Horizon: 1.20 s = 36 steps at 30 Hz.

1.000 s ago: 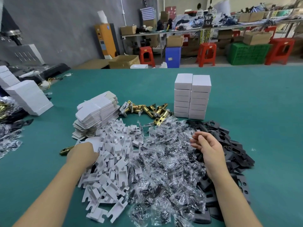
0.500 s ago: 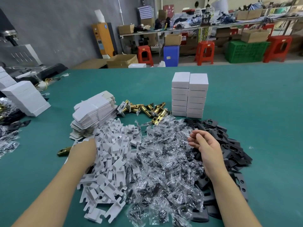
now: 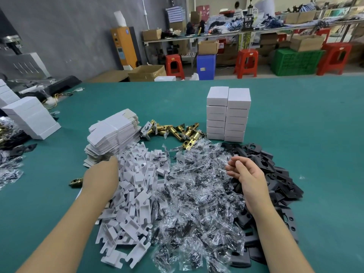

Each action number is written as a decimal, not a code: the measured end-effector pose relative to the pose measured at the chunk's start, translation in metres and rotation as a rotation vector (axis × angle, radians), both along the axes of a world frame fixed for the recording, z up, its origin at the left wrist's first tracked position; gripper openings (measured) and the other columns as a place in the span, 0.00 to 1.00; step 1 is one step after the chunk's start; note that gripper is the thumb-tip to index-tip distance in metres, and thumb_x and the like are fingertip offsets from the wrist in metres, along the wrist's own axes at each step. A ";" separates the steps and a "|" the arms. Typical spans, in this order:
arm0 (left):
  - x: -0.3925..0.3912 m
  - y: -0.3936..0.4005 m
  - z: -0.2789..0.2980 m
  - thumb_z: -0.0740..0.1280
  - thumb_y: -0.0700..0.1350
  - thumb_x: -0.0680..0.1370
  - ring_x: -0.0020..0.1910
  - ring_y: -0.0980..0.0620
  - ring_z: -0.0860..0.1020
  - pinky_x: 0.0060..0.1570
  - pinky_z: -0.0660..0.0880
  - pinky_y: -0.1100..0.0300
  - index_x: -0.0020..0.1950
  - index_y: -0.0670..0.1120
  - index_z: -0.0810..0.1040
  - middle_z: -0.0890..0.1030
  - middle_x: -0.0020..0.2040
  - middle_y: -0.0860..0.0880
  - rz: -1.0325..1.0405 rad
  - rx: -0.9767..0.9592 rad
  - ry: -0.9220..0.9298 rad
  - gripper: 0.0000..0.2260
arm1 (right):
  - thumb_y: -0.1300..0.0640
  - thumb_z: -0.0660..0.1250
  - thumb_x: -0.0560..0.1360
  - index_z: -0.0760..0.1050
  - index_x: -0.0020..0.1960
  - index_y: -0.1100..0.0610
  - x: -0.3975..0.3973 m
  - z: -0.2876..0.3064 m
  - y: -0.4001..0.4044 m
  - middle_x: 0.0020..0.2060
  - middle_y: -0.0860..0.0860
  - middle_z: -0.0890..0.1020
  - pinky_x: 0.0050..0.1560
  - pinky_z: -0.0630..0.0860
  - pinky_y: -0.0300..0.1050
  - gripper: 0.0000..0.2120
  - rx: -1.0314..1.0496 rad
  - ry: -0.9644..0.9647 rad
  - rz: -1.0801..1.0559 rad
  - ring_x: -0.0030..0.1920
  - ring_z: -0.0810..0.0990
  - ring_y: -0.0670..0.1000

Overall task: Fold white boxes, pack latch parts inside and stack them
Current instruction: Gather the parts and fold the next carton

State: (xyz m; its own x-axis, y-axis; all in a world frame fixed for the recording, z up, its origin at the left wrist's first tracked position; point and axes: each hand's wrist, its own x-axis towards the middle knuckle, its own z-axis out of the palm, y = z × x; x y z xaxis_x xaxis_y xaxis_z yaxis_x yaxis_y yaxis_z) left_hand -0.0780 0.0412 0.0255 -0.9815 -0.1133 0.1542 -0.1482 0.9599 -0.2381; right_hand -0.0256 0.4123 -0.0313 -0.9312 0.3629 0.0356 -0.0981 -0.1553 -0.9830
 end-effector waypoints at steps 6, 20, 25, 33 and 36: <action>0.010 0.023 0.028 0.64 0.29 0.73 0.26 0.47 0.68 0.25 0.60 0.56 0.54 0.42 0.73 0.71 0.29 0.48 -0.118 0.093 0.184 0.13 | 0.61 0.61 0.85 0.85 0.49 0.45 0.001 0.002 -0.001 0.47 0.51 0.86 0.52 0.82 0.46 0.17 -0.006 -0.001 0.008 0.50 0.86 0.52; 0.054 0.172 0.057 0.70 0.35 0.79 0.48 0.65 0.81 0.43 0.78 0.73 0.70 0.49 0.75 0.82 0.50 0.62 -0.748 1.223 0.409 0.21 | 0.48 0.61 0.83 0.84 0.55 0.52 0.008 0.018 -0.014 0.52 0.54 0.87 0.49 0.84 0.44 0.15 -0.139 0.013 0.112 0.54 0.86 0.57; 0.038 0.211 0.013 0.68 0.39 0.81 0.41 0.62 0.79 0.41 0.77 0.68 0.75 0.64 0.67 0.82 0.43 0.59 -0.585 1.484 0.092 0.29 | 0.34 0.50 0.81 0.79 0.69 0.48 0.015 0.026 -0.004 0.67 0.57 0.81 0.54 0.83 0.56 0.30 -0.583 -0.030 0.354 0.66 0.80 0.60; 0.019 0.216 -0.025 0.59 0.69 0.79 0.52 0.57 0.72 0.52 0.75 0.54 0.79 0.61 0.62 0.76 0.60 0.55 -0.663 0.931 0.044 0.30 | 0.36 0.55 0.81 0.76 0.72 0.49 0.021 0.027 -0.002 0.70 0.59 0.78 0.54 0.82 0.50 0.27 -0.633 -0.099 0.533 0.66 0.81 0.58; 0.017 0.221 -0.024 0.61 0.69 0.78 0.64 0.52 0.71 0.63 0.75 0.47 0.78 0.62 0.63 0.69 0.70 0.52 -0.680 0.970 0.034 0.29 | 0.33 0.58 0.78 0.76 0.72 0.50 0.022 0.028 -0.002 0.68 0.60 0.79 0.55 0.83 0.52 0.31 -0.651 -0.123 0.516 0.64 0.82 0.58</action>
